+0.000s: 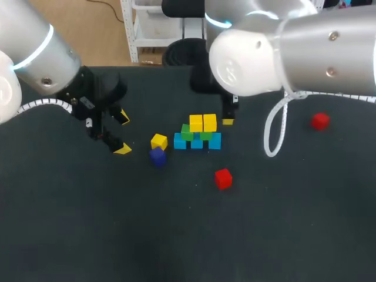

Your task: Place the blue cubes, place green cubes on the blue cubes, place the yellow cubes on the green cubes, then place the red cubes on the yellow cubes, and place purple cube on the red cubes.

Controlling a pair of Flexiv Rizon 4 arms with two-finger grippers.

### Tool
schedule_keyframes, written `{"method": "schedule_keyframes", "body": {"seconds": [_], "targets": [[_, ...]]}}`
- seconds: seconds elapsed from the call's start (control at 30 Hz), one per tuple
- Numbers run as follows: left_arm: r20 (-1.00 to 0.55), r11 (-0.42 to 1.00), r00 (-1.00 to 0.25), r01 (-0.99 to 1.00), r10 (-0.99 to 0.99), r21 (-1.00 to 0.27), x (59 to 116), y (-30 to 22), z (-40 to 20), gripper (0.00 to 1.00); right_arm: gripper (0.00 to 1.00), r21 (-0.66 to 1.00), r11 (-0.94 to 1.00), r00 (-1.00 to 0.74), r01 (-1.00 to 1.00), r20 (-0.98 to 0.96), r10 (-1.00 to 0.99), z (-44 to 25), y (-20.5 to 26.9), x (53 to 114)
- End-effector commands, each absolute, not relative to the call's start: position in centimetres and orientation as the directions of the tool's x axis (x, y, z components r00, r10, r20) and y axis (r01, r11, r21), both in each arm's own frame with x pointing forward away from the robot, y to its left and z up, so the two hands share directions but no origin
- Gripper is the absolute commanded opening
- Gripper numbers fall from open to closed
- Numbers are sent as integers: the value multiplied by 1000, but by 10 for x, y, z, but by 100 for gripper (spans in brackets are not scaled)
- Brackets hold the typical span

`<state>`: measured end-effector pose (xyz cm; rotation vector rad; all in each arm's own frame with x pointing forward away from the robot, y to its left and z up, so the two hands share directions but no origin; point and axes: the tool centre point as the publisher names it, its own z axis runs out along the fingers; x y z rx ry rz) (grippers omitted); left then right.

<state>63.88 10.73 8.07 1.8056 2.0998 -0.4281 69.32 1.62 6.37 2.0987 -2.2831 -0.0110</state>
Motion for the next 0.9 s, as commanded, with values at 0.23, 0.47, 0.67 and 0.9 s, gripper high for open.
{"method": "schedule_keyframes", "body": {"seconds": [0.23,0.47,0.67,0.9], "targets": [[-442,147,-135,989,887,-7,639,108,80,100,0,49,76,-75,-996,30,-997,60,23,699],[-442,147,-135,989,887,-7,639,108,80,100,0,50,72,-71,-996,29,-997,61,24,699],[-442,147,-135,989,887,-7,639,108,80,100,0,51,70,-69,-996,28,-997,61,27,699],[-442,147,-135,989,887,-7,639,108,80,100,0,49,68,-67,-996,28,-997,62,28,700]]}}
